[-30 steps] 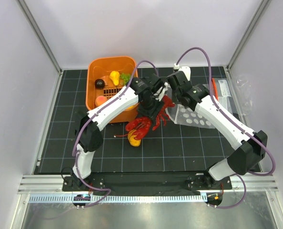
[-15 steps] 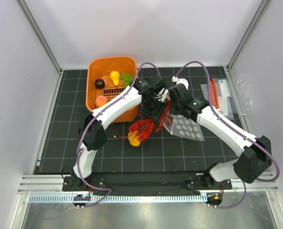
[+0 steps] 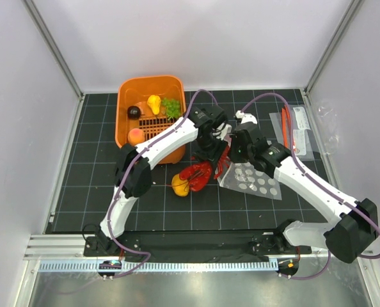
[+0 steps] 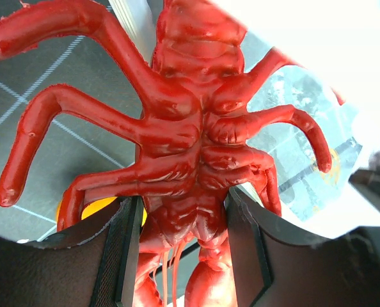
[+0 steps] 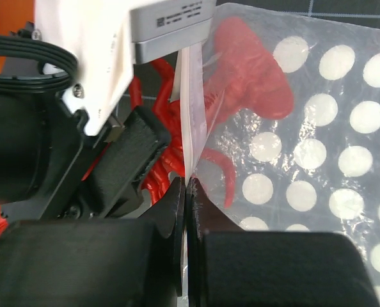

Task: Place the food in the zip-top bag and seal the zipper
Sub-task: Place the fake lobster in the zipper food storage bag.

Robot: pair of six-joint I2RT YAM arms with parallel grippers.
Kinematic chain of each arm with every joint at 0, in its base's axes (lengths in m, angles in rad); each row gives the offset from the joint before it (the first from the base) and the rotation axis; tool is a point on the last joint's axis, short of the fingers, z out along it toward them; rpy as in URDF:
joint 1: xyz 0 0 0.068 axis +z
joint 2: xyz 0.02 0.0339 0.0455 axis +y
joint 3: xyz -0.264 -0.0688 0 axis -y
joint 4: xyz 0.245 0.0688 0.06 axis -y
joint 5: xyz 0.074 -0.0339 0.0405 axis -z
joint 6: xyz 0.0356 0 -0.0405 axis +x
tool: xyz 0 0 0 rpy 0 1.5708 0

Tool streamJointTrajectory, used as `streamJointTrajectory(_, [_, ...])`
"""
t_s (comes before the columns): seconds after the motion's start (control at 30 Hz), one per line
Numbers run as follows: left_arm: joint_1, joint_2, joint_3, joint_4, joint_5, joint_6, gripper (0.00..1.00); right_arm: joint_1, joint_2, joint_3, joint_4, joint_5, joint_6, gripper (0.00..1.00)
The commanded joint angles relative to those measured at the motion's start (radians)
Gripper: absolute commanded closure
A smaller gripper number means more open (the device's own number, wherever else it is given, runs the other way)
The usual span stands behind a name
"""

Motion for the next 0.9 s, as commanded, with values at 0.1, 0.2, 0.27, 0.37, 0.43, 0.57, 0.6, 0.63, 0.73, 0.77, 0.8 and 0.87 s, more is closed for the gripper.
streamJointTrajectory(0.1, [-0.006,0.008,0.043,0.033,0.013,-0.081,0.91,0.003,0.026,-0.027,0.071,-0.04,-0.002,0.99])
streamJointTrajectory(0.2, [-0.008,0.011,0.045,0.059,0.014,-0.14,0.9,0.003,0.037,-0.037,0.099,-0.06,0.013,0.99])
streamJointTrajectory(0.27, [-0.008,0.003,0.037,0.079,0.016,-0.168,0.87,0.003,0.045,-0.04,0.106,-0.065,0.026,0.99])
streamJointTrajectory(0.37, [-0.006,-0.017,0.005,0.131,0.01,-0.203,0.8,0.0,0.06,-0.04,0.108,-0.062,0.039,0.99])
streamJointTrajectory(0.43, [-0.008,-0.041,-0.029,0.174,0.008,-0.214,0.76,-0.009,0.063,-0.043,0.114,-0.074,0.046,0.99])
streamJointTrajectory(0.57, [-0.008,-0.048,-0.081,0.245,0.089,-0.216,0.74,-0.028,0.058,-0.054,0.14,-0.114,0.062,0.99])
streamJointTrajectory(0.6, [-0.008,-0.043,-0.093,0.266,0.105,-0.219,0.74,-0.031,0.057,-0.057,0.149,-0.119,0.072,0.99])
streamJointTrajectory(0.63, [-0.006,-0.039,-0.112,0.294,0.117,-0.22,0.75,-0.035,0.06,-0.06,0.151,-0.122,0.076,0.99])
streamJointTrajectory(0.73, [-0.008,-0.031,-0.116,0.32,0.134,-0.208,0.82,-0.077,0.071,-0.065,0.12,-0.11,0.11,0.99])
streamJointTrajectory(0.77, [-0.008,-0.037,-0.123,0.334,0.131,-0.194,0.83,-0.112,0.077,-0.071,0.119,-0.134,0.113,0.99])
streamJointTrajectory(0.8, [-0.008,-0.045,-0.133,0.349,0.14,-0.19,0.84,-0.127,0.077,-0.088,0.128,-0.151,0.115,0.99])
streamJointTrajectory(0.87, [-0.006,-0.071,-0.181,0.41,0.152,-0.182,0.85,-0.15,0.078,-0.103,0.146,-0.177,0.128,0.99])
